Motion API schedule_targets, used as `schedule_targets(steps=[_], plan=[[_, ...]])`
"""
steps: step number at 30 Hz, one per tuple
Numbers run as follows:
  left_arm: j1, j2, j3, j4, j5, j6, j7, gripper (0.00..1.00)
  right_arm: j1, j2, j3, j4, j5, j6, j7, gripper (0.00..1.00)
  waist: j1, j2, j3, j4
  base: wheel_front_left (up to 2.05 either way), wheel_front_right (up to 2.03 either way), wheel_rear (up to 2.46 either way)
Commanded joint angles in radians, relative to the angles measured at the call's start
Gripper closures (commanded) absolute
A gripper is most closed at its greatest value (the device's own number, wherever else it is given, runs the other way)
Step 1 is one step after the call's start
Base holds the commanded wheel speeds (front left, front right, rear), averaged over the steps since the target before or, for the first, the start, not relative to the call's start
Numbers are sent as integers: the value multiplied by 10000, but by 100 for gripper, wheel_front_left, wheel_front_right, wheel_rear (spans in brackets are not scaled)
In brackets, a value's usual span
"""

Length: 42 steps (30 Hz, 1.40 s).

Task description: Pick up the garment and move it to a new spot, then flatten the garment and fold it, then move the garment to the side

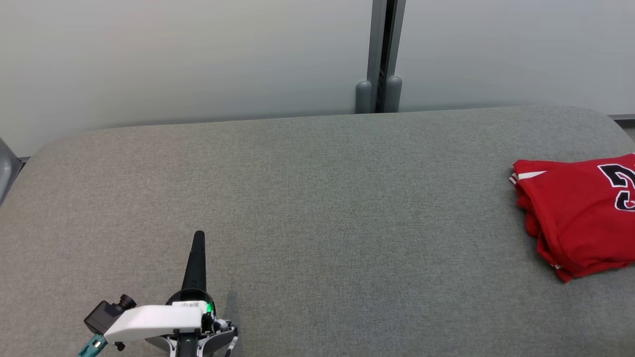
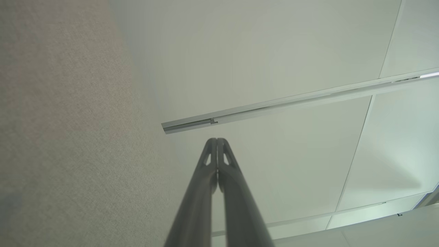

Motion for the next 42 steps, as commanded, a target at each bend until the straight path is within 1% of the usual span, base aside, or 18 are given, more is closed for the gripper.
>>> schedule_targets(steps=[1, 17, 42], plan=[[-183, 14, 9, 6, -146, -97, -43, 100, -163, -93, -93, 41, 194, 3, 114, 100, 0, -1, 0, 2, 0, 0, 0], [-265, -157, -41, 71, -1066, -306, -60, 100, -360, -200, -491, 459, 1321, 4, 569, 100, 0, -1, 0, 24, 0, 0, 0], [-265, -149, -37, 62, -1006, -284, -53, 100, -335, -215, -424, 439, 1314, 2, 519, 100, 0, -1, 0, 24, 0, 0, 0]])
